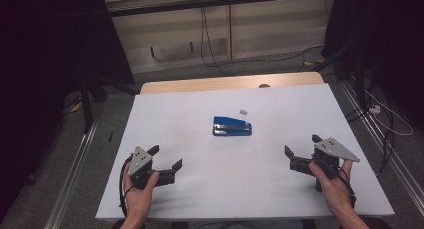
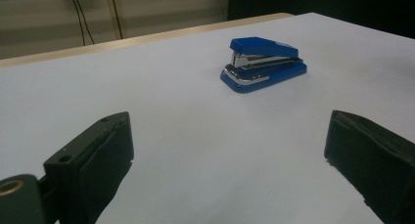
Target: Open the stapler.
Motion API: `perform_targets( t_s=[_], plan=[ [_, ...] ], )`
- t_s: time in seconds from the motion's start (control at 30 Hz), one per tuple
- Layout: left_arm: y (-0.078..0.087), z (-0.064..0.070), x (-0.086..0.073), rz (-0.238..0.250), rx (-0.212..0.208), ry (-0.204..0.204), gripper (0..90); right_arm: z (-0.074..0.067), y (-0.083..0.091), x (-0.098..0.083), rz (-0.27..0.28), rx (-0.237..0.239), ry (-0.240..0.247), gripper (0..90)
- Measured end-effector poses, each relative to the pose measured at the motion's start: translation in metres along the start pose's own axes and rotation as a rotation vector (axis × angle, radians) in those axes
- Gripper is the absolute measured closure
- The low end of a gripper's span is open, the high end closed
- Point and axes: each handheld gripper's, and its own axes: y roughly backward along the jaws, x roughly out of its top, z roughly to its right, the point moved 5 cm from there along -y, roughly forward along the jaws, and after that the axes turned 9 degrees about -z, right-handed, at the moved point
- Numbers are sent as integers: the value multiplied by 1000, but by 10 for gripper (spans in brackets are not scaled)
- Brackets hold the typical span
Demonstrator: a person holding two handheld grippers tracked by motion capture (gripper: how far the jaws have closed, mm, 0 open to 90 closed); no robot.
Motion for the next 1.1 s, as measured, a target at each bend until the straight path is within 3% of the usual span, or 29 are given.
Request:
perform_targets(
  t_s=[0.57, 0.83, 1.03, 1.1],
  plan=[
    [-8, 2, -4, -38, 3, -32, 41, -10, -6, 0, -29, 49, 38, 18],
    [-10, 5, -3, -51, 11, -46, 41, -13, -7, 4, -7, 66, 50, 21],
    [-14, 8, -1, -50, -2, -43, 43, -18, -7, 4, -13, 81, 71, 19],
    [-17, 11, 1, -46, -18, -46, 48, -24, -9, 3, -19, 114, 85, 11]
  ],
)
